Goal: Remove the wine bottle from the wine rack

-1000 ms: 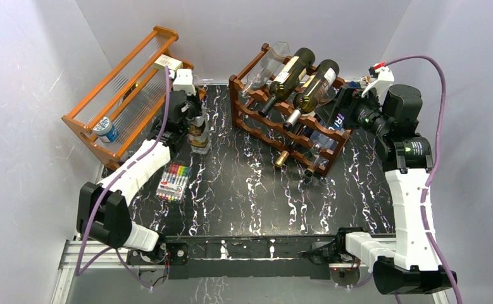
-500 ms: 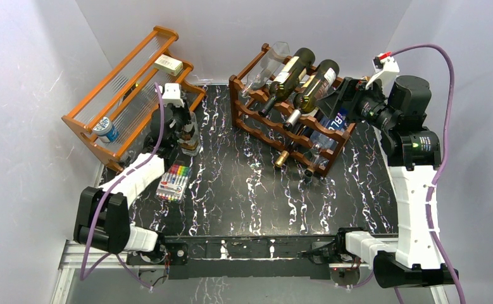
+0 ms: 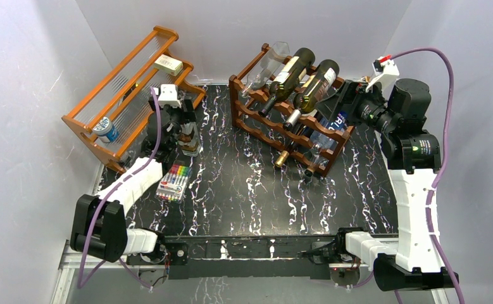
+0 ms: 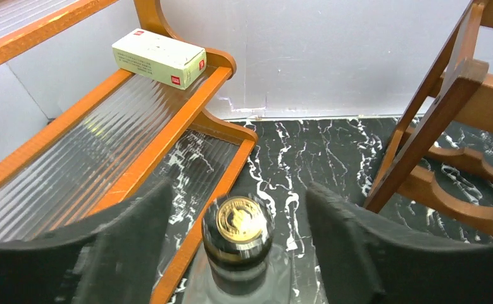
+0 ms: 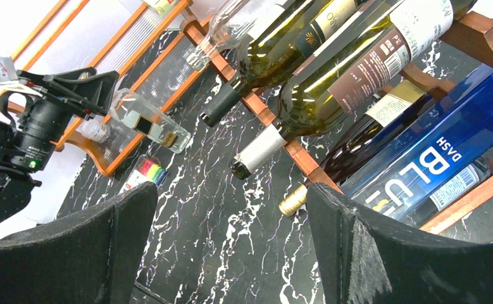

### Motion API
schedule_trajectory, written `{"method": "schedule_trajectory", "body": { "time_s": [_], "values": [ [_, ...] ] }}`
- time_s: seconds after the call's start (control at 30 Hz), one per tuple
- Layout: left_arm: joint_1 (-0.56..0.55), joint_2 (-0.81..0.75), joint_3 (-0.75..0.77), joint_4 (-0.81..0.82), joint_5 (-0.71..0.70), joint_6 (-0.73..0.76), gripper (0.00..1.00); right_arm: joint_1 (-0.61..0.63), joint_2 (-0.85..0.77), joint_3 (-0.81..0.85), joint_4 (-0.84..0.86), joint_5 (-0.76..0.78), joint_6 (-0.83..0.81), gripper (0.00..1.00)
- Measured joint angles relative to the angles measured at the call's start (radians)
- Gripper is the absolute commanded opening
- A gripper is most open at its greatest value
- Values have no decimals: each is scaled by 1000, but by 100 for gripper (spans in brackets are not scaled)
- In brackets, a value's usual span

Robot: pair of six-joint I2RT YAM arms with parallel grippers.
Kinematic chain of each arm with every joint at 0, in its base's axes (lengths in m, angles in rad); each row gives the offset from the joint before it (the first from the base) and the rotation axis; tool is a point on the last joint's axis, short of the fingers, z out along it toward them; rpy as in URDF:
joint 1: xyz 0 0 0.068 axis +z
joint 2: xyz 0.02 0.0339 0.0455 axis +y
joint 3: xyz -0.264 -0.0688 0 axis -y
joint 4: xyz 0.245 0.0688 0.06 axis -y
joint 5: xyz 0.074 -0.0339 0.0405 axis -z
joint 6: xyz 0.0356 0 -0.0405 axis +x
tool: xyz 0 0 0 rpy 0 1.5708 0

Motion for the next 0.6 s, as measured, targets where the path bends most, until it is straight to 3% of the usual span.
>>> {"method": "schedule_trajectory", "body": {
  "time_s": [0.03, 0.07, 0.3, 0.6],
  "values": [
    [0, -2, 1, 0, -4, 2, 96, 0, 0, -1, 0, 0, 0, 98],
    [0, -3, 2, -1, -6, 4, 98, 0, 0, -3, 2, 0, 0, 98],
    [0, -7, 98, -116, 14, -1, 98, 0, 26, -12, 2, -3, 5, 98],
    [-20, -100, 229, -250, 139, -10, 98, 0, 103, -12, -1, -5, 30, 98]
  ]
}}
